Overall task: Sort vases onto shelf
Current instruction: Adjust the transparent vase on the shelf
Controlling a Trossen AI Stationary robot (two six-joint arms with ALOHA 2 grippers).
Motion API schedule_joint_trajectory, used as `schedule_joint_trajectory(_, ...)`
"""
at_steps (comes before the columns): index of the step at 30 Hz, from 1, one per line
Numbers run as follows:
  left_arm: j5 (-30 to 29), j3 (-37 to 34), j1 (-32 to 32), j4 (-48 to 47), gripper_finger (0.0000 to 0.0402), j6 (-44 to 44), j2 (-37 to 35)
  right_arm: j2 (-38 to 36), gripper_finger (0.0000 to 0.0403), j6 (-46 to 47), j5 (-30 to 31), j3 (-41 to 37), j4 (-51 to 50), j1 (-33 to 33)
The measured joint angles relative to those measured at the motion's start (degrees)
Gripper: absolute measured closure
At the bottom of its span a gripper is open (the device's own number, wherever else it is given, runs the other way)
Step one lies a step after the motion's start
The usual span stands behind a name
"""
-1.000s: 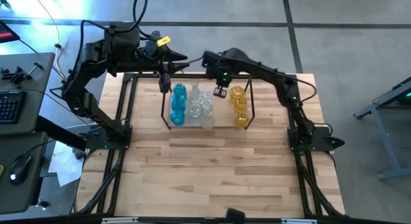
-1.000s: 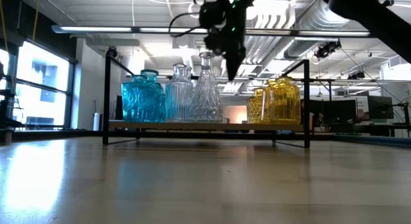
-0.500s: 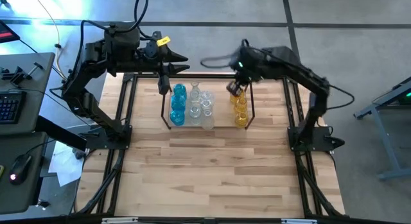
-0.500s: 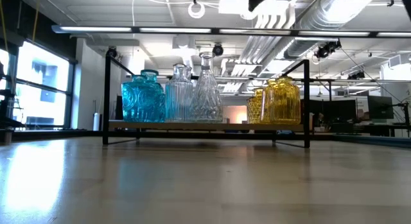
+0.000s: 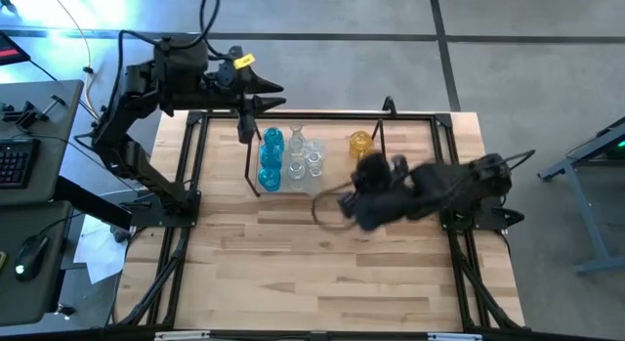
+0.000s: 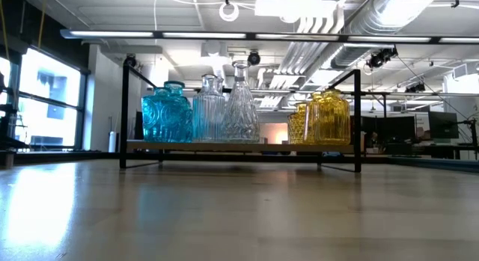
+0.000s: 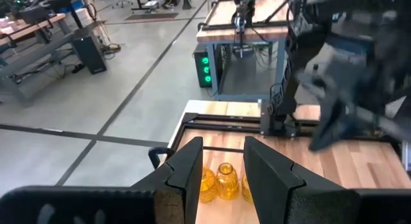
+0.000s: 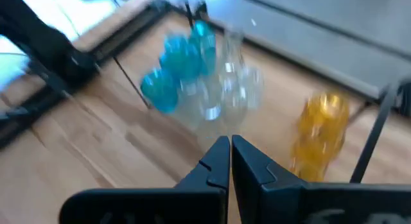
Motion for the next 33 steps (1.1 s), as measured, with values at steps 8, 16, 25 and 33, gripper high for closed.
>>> schedule_joint_trajectory(8,0.02,0.00,0.00,-0.02,0.0300,-3.75,-3.39,-0.04,0.0403,19.15,-0.10,-26.21,17.71,7.16)
schedule_joint_trajectory(16,2.38,0.00,0.00,-0.18,0.0300,-2.47,-9.58,1.45,0.0403,13.43,6.85,-47.93,70.24,5.93)
schedule_joint_trajectory(25,3.37,0.04,0.00,-2.18,0.0300,-2.37,-15.68,10.78,0.0403,18.68,7.24,-50.97,74.82,2.85)
schedule_joint_trajectory(33,3.39,0.04,0.00,-3.47,0.0300,-3.36,-17.44,12.99,0.0403,17.69,5.23,-50.97,73.51,0.11)
